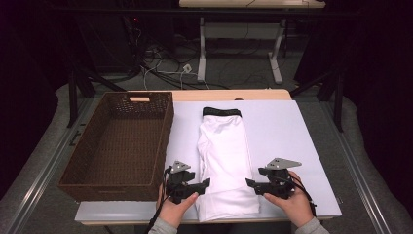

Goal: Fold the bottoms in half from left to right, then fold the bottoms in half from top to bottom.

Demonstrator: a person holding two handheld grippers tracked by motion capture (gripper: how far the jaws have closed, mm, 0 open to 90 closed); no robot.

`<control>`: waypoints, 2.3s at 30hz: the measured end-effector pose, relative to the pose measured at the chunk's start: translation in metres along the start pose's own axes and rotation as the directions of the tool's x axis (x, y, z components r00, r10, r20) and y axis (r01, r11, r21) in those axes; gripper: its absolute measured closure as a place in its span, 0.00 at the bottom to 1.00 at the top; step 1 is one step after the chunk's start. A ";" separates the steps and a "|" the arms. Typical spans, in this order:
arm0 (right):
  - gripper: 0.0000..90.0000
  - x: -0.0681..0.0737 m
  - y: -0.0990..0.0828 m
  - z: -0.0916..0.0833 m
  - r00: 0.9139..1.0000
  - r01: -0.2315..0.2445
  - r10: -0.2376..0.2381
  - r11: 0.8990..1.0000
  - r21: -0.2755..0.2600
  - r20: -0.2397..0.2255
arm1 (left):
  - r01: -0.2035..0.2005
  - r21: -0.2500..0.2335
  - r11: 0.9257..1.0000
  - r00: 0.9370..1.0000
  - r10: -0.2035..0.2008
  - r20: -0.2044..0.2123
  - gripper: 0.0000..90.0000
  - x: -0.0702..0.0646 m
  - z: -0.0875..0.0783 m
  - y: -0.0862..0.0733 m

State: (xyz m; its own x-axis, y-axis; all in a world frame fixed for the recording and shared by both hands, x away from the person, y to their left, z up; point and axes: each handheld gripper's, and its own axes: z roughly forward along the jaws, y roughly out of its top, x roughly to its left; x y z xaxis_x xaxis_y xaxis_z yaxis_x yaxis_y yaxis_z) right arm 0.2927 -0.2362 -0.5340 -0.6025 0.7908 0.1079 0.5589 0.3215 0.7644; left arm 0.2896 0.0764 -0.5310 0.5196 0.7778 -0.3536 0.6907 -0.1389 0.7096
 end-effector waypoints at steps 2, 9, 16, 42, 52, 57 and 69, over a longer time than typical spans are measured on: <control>0.34 -0.001 0.004 0.001 1.000 0.001 -0.001 1.000 -0.005 -0.008 | -0.015 0.003 1.000 1.000 0.015 -0.009 0.34 0.001 0.002 0.006; 0.35 -0.012 0.023 0.004 1.000 0.028 -0.028 0.999 -0.034 -0.008 | -0.046 -0.016 0.999 0.999 0.046 -0.012 0.23 0.002 0.013 0.027; 0.35 -0.027 0.043 0.015 0.999 0.019 -0.020 0.999 -0.034 -0.031 | -0.040 -0.041 0.998 0.999 0.039 -0.036 0.24 0.003 0.024 0.051; 0.43 -0.059 0.127 0.042 0.997 0.009 -0.009 1.000 -0.007 0.071 | -0.032 -0.059 0.998 0.994 0.025 -0.106 0.38 0.019 0.066 0.129; 0.60 -0.077 0.131 0.078 0.993 -0.077 0.073 0.996 0.036 0.090 | 0.040 -0.046 0.998 0.991 -0.045 -0.123 0.49 0.050 0.087 0.134; 0.64 -0.083 0.128 0.098 0.989 -0.099 0.094 0.994 0.045 0.115 | 0.051 -0.031 0.998 0.986 -0.055 -0.157 0.49 0.062 0.098 0.132; 0.76 -0.099 0.121 0.130 0.973 -0.187 0.173 0.979 0.079 0.155 | 0.092 -0.020 0.996 0.980 -0.094 -0.178 0.58 0.087 0.113 0.130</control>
State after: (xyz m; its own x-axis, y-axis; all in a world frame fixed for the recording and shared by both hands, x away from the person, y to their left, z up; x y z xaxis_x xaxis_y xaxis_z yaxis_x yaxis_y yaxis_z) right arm 0.4944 -0.2079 -0.5353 -0.4010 0.9055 0.1386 0.7048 0.2083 0.6781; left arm 0.4815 0.0567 -0.5390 0.3549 0.8840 -0.3044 0.7255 -0.0551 0.6860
